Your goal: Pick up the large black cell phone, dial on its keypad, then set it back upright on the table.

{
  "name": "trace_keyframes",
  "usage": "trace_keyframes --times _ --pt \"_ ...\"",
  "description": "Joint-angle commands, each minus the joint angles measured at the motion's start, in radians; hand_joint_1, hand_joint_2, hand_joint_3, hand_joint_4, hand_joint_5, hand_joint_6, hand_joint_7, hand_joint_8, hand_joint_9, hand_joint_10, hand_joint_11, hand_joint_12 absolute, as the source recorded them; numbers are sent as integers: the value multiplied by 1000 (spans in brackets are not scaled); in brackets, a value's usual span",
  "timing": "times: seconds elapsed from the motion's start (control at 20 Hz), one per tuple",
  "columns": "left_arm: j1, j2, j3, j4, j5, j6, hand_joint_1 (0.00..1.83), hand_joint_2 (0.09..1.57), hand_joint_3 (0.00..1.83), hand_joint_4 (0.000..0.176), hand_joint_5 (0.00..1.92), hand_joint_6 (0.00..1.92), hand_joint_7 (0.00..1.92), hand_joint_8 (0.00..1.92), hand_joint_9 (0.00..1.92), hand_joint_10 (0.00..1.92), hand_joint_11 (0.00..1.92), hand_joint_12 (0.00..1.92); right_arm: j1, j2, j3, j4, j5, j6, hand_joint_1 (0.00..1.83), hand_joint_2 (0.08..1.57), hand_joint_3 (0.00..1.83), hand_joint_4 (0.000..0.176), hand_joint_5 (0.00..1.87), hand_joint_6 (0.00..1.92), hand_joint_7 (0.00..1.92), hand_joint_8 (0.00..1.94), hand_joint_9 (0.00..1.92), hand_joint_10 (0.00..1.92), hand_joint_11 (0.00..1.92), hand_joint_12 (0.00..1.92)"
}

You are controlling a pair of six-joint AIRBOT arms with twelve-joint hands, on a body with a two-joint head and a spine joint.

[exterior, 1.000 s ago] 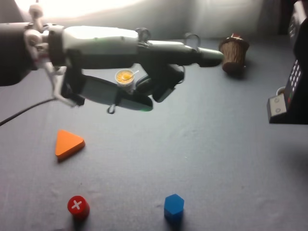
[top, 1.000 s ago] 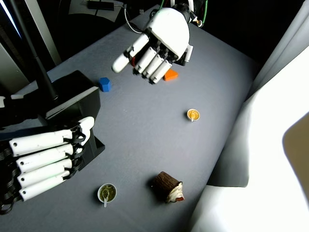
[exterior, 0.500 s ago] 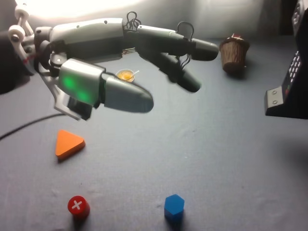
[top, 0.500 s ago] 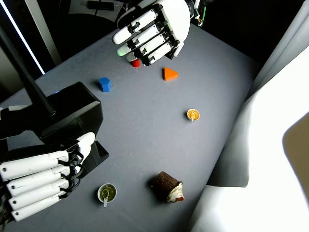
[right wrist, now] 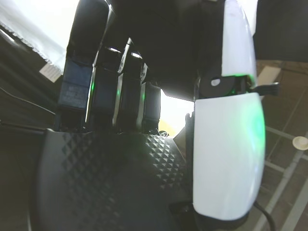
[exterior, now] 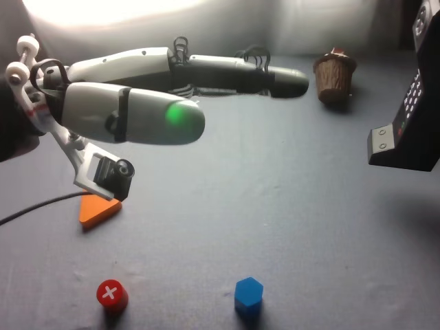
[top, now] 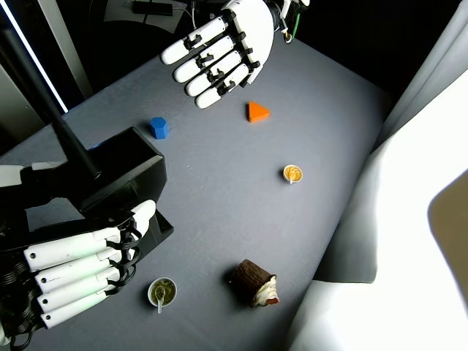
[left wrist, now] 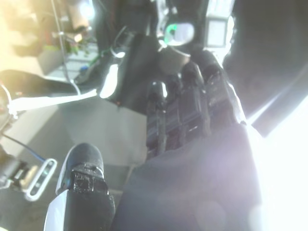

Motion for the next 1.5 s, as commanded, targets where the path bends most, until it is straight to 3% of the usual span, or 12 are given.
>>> trace_keyframes --times 0.0,0.05,0.1,0.15,0.35,0.6,0.9,1.0,1.05,1.15,1.25,1.45 --pt "-12 8 -12 -78 -88 -9 0 1202 0 24 202 1 161 3 112 4 0 257 6 11 6 34 154 19 1450 1179 1 0 811 1130 744 1164 745 1342 790 1536" --pt "-4 12 -16 -84 -90 -10 0 1202 0 24 202 1 161 3 112 4 0 257 4 8 6 40 156 16 1450 1179 1 0 811 1130 744 1164 745 1342 790 1536" --pt "3 16 -21 -90 -91 -11 0 1206 1 23 195 1 163 2 123 5 0 289 2 5 6 49 158 13 1371 1143 1 0 909 1038 855 1103 884 1316 908 1219" --pt "9 21 -29 -99 -79 -21 0 1208 1 22 196 1 167 3 128 6 0 297 -1 1 5 55 160 11 1368 1141 2 0 911 1027 860 1105 891 1314 919 1191" --pt "11 33 -45 -169 -57 -37 0 1206 1 33 185 0 174 0 149 5 0 377 -21 -12 -1 74 178 6 1372 1134 0 0 957 849 868 1127 903 1337 959 1171" --pt "4 40 -56 -104 87 -64 0 1219 2 50 210 5 205 5 175 6 0 472 -65 -37 0 117 214 -2 1376 1120 0 0 989 817 911 1025 919 1323 972 1124" --pt "-53 42 -55 -106 91 -70 28 1236 2 38 244 7 219 0 193 2 0 515 -93 -63 12 124 236 -2 1369 1144 1 0 974 820 851 1158 853 1400 926 1149" --pt "-66 45 -57 -115 90 -75 18 1243 3 41 230 1 208 0 178 0 0 486 -94 -68 18 124 236 -2 1480 1119 1 0 1020 665 862 1096 816 1281 898 1517" --pt "-69 49 -56 -117 95 -83 3 1247 3 41 210 2 190 2 155 2 0 416 -96 -70 23 123 236 -2 1393 1134 1 0 1014 738 849 1155 848 1361 897 1283" --pt "-70 56 -61 -133 110 -88 12 1246 1 40 213 3 194 3 156 3 0 413 -105 -75 35 116 238 -2 1481 1122 0 0 1000 705 838 1115 812 1299 922 1488" --pt "-72 66 -70 -139 141 -96 3 1249 1 39 215 1 188 3 142 3 0 409 -116 -86 55 114 257 -2 1372 1146 1 0 976 824 842 1180 839 1396 900 1208" --pt "-81 84 -86 -132 187 -120 23 1243 0 38 212 2 198 4 148 4 0 444 -127 -96 59 114 265 -1 1372 1132 1 0 994 787 881 1101 877 1380 943 1160"
